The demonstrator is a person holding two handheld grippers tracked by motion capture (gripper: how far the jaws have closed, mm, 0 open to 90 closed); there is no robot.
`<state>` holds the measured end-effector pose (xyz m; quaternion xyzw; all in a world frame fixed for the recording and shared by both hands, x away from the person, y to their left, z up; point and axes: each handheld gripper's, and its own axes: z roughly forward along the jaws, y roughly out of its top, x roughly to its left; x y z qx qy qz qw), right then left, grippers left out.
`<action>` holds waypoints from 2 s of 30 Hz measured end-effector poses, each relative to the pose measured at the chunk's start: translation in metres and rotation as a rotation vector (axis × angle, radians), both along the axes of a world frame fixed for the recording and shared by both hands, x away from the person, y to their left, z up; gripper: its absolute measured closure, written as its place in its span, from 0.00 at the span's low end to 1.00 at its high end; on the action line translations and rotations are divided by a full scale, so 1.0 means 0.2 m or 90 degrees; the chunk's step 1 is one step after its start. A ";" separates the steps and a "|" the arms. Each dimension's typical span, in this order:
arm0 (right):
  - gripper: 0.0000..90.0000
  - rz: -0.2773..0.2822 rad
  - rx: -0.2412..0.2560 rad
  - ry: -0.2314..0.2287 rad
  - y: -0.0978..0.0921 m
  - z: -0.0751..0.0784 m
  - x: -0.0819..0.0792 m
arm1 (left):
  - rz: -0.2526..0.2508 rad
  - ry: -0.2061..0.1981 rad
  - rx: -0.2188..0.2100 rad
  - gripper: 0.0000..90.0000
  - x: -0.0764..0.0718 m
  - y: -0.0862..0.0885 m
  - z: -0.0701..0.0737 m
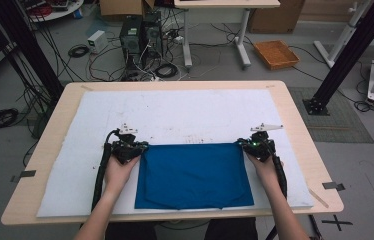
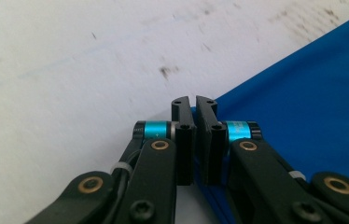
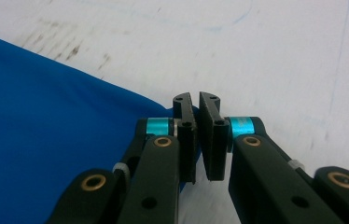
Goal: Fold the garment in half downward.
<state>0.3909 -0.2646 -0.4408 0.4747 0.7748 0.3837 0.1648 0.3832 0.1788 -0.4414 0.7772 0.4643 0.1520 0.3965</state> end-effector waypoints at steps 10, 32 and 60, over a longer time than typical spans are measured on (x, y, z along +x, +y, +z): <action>0.96 0.002 -0.017 -0.011 0.03 0.01 0.19 | 0.011 -0.009 0.022 0.96 0.17 0.01 0.00; 0.70 -0.020 -0.016 -0.025 0.02 0.02 0.21 | 0.043 -0.030 0.036 0.65 0.17 0.04 0.05; 0.31 0.022 0.095 -0.090 -0.15 0.24 -0.24 | -0.029 -0.155 -0.031 0.39 -0.31 0.24 0.23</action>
